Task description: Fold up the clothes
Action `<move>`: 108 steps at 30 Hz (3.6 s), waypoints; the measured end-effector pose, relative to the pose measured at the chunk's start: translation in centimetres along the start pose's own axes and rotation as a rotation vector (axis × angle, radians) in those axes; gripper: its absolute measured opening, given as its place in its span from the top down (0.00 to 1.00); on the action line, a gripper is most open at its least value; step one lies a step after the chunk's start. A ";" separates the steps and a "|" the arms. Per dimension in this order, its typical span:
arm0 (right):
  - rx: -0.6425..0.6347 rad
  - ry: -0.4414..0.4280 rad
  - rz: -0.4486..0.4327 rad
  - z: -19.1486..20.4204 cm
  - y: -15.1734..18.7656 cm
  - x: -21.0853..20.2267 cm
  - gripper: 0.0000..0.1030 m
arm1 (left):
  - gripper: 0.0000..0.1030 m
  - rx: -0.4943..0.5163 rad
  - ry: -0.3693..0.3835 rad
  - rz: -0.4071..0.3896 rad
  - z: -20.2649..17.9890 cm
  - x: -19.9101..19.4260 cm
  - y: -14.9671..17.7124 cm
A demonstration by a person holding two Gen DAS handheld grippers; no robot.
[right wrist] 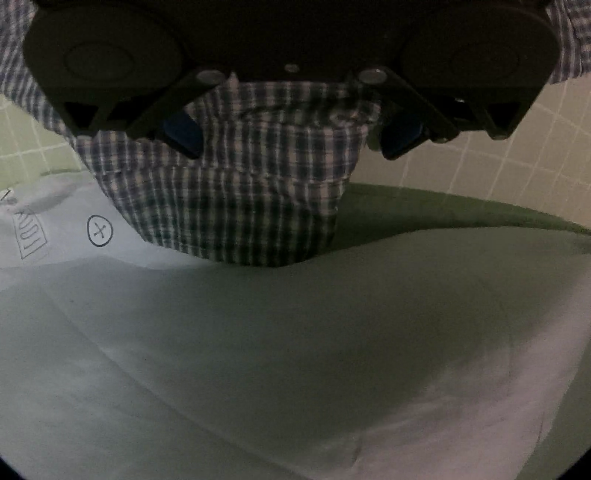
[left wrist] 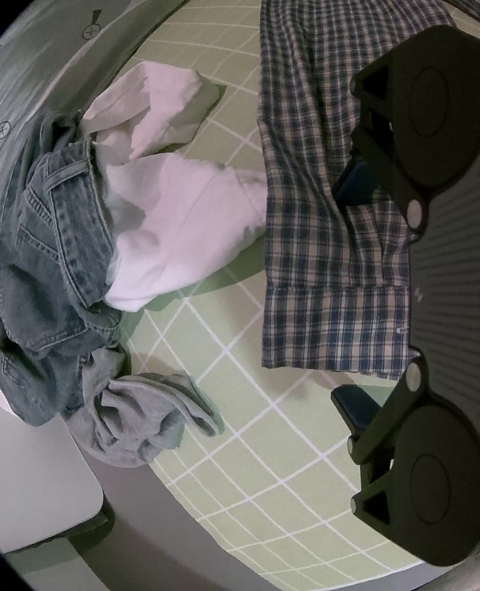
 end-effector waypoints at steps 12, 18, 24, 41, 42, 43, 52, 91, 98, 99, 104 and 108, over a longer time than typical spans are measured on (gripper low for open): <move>0.079 -0.001 0.005 1.6 11.3 -14.1 0.00 | 0.00 -0.027 -0.007 0.017 1.6 -0.5 0.9; 0.079 -0.043 0.092 3.5 16.6 -18.3 0.00 | 0.03 -0.037 -0.002 0.013 1.3 -0.7 0.7; 0.061 -0.062 0.124 4.7 18.3 -19.0 0.00 | 0.66 -0.001 0.046 -0.030 0.1 -2.6 0.9; 0.161 -0.069 -0.050 2.3 17.0 -24.0 0.00 | 0.71 0.295 0.679 -0.195 -16.3 -17.3 4.2; 0.170 -0.061 -0.062 2.2 17.0 -24.4 0.00 | 0.59 0.326 0.685 -0.201 -17.0 -17.8 4.8; 0.180 -0.054 -0.075 2.1 17.1 -24.8 0.00 | 0.25 0.357 0.689 -0.207 -17.7 -18.2 5.5; 0.138 -0.157 -0.072 5.6 16.7 -25.2 0.02 | 0.06 0.374 0.477 -0.229 -15.2 -16.0 7.2; 0.068 -0.400 -0.084 3.1 15.6 -29.3 0.87 | 0.03 0.405 0.480 -0.385 -16.6 -27.3 14.1; 0.141 -0.389 -0.121 -3.1 16.4 -31.1 0.87 | 0.03 0.387 0.503 -0.436 -18.3 -31.7 19.2; 0.154 -0.392 -0.124 -3.9 16.7 -31.4 0.87 | 0.03 0.385 0.508 -0.435 -18.6 -32.0 20.1; 0.158 -0.391 -0.162 -7.8 17.4 -33.0 0.87 | 0.03 0.403 0.592 -0.420 -20.5 -33.9 24.2; 0.146 -0.366 -0.212 -11.6 17.2 -34.6 0.87 | 0.03 0.429 0.620 -0.454 -22.5 -35.6 26.2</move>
Point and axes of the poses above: each gripper's, at about its wrist camera, not at the fingertips, and x roughly the way its jaws point, z to its left, y to its underside, the point moved 4 cm from there along x, roughly the way its jaws point, and after that the axes turned 11 degrees about -y, right-handed, at the moved point
